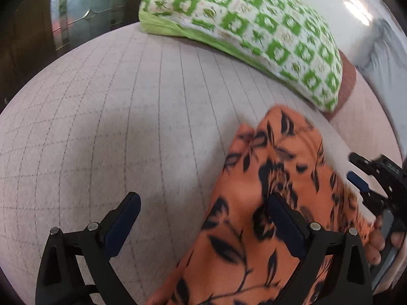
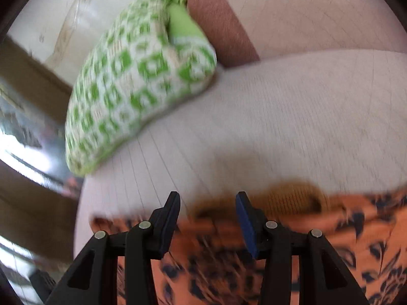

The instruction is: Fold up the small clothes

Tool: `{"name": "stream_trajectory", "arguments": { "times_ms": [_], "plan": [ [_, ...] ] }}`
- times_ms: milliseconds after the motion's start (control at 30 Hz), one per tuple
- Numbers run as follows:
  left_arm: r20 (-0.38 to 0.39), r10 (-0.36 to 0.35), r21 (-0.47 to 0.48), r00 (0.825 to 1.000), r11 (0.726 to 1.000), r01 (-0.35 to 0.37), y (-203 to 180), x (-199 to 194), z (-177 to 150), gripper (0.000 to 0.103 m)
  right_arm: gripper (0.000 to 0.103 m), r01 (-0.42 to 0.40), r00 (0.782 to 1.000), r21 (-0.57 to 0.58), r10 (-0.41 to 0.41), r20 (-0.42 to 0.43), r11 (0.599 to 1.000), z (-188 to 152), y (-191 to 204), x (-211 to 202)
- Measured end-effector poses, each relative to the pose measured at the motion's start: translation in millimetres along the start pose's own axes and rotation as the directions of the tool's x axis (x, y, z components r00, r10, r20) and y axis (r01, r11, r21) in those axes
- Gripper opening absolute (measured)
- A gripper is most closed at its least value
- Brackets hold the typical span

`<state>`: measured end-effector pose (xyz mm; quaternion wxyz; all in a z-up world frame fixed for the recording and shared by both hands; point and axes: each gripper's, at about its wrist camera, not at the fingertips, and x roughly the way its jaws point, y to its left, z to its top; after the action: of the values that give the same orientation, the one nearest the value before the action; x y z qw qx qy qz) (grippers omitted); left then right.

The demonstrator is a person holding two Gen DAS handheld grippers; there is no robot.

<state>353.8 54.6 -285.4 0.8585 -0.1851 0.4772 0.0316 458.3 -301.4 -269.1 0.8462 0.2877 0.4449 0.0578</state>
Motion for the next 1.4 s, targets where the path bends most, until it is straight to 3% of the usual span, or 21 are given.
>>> {"name": "stream_trajectory", "arguments": {
  "times_ms": [133,200,367,433,500,533,567,633,800,867,933,1000,1033,1100,1133,1233,1300,1400],
  "plan": [
    [-0.007,0.061,0.013,0.998,0.998,-0.061,-10,10,4,0.100,0.049,-0.032,0.999,-0.034,0.033,0.041,0.999,-12,-1,-34],
    [-0.037,0.106,0.016,0.994,0.994,-0.105,-9,19,2,0.100,0.049,-0.008,0.999,-0.043,0.010,0.039,0.999,-27,-12,-54],
    [-0.015,0.139,0.004,0.990,0.990,-0.139,-6,13,-2,0.100,0.051,0.067,0.995,0.038,-0.069,0.072,0.997,-81,-69,-130],
    [-0.022,0.146,-0.003,0.989,0.989,-0.146,0,10,-8,0.100,0.056,0.110,0.993,0.087,-0.114,0.039,0.990,-101,-94,-147],
    [-0.027,0.144,-0.015,0.989,0.989,-0.144,7,1,-17,0.100,0.059,0.202,0.979,0.132,-0.196,-0.059,0.970,-119,-118,-146],
    [-0.030,0.140,-0.023,0.990,0.990,-0.140,10,-8,-22,0.100,0.059,0.209,0.976,0.148,-0.196,-0.098,0.967,-127,-129,-143],
    [-0.026,0.135,-0.029,0.991,0.990,-0.135,9,-15,-24,0.100,0.058,0.183,0.982,0.151,-0.174,-0.070,0.972,-133,-132,-149],
    [-0.003,0.108,-0.043,0.994,0.993,-0.108,14,-35,-33,0.099,0.059,0.196,0.980,0.162,-0.188,-0.067,0.967,-139,-126,-162],
    [0.053,0.046,-0.067,0.998,0.997,-0.043,33,-89,-73,0.100,0.060,0.082,0.996,0.093,-0.085,0.022,0.992,-168,-92,-192],
    [0.033,0.016,-0.105,0.999,0.994,-0.013,44,-93,-88,0.100,0.061,0.025,1.000,0.085,-0.026,0.015,0.996,-179,-85,-193],
    [-0.014,-0.062,-0.198,0.998,0.978,0.058,59,-91,-106,0.100,0.061,-0.040,0.999,0.100,0.041,-0.006,0.994,-188,-79,-190],
    [-0.049,-0.158,-0.310,0.986,0.941,0.135,72,-85,-124,0.100,0.061,-0.068,0.998,0.094,0.069,-0.009,0.993,-193,-72,-188],
    [-0.046,-0.167,-0.324,0.985,0.935,0.143,72,-85,-128,0.099,0.061,-0.072,0.997,0.079,0.073,-0.005,0.994,-195,-67,-186],
    [0.006,-0.166,-0.296,0.986,0.942,0.160,63,-86,-128,0.099,0.061,-0.074,0.997,0.047,0.075,0.001,0.996,-198,-59,-182],
    [0.026,-0.210,-0.278,0.977,0.938,0.209,57,-85,-126,0.099,0.061,-0.082,0.997,0.033,0.082,0.003,0.996,-199,-57,-182],
    [-0.004,-0.273,-0.253,0.962,0.931,0.263,41,-67,-122,0.099,0.061,-0.078,0.997,0.025,0.078,0.011,0.997,-199,-58,-178],
    [0.026,-0.262,-0.239,0.965,0.935,0.260,33,-63,-120,0.099,0.061,-0.068,0.998,0.022,0.067,0.019,0.997,-197,-61,-177],
    [0.053,-0.355,-0.274,0.933,0.894,0.356,28,-53,-109,0.099,0.061,-0.051,0.998,0.017,0.050,0.028,0.999,-193,-65,-174]
  ]
}}
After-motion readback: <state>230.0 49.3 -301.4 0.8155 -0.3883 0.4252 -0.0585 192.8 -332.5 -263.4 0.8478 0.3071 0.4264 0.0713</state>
